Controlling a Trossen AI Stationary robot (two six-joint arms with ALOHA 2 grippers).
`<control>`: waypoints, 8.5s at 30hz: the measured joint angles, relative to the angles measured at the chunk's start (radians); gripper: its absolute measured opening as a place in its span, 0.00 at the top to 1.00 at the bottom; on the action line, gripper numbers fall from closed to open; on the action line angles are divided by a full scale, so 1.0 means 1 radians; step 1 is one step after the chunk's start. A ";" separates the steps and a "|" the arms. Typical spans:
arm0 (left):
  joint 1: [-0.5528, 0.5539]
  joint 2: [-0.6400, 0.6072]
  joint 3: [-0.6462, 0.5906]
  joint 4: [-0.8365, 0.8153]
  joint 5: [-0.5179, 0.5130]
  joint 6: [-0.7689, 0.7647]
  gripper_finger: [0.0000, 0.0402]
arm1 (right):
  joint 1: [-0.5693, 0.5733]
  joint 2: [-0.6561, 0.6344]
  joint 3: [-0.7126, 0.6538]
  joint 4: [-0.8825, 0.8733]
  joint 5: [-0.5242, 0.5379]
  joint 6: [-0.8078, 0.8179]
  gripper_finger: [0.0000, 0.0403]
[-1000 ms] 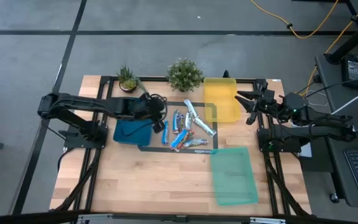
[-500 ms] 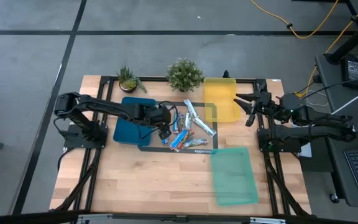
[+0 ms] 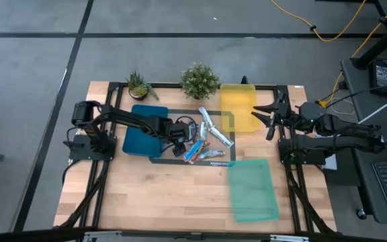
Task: Pick and place Granola Bars by type
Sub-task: Put the blue granola bar into the blue bin, then put the red granola bar into the yellow bin
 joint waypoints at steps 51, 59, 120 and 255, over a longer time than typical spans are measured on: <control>0.082 -0.077 0.429 -0.220 -0.115 0.320 0.99 | 0.000 0.000 0.000 0.030 0.001 -0.052 0.73; 0.076 -0.324 0.421 -0.061 -0.130 0.464 0.99 | 0.000 0.000 0.000 0.030 0.002 -0.052 0.73; 0.376 -0.504 -0.167 -0.291 0.263 0.731 0.99 | 0.000 0.001 0.000 0.026 0.010 -0.094 0.73; 0.258 0.295 0.353 -0.100 0.222 0.060 0.43 | 0.000 0.001 0.000 -0.054 0.009 -0.048 0.73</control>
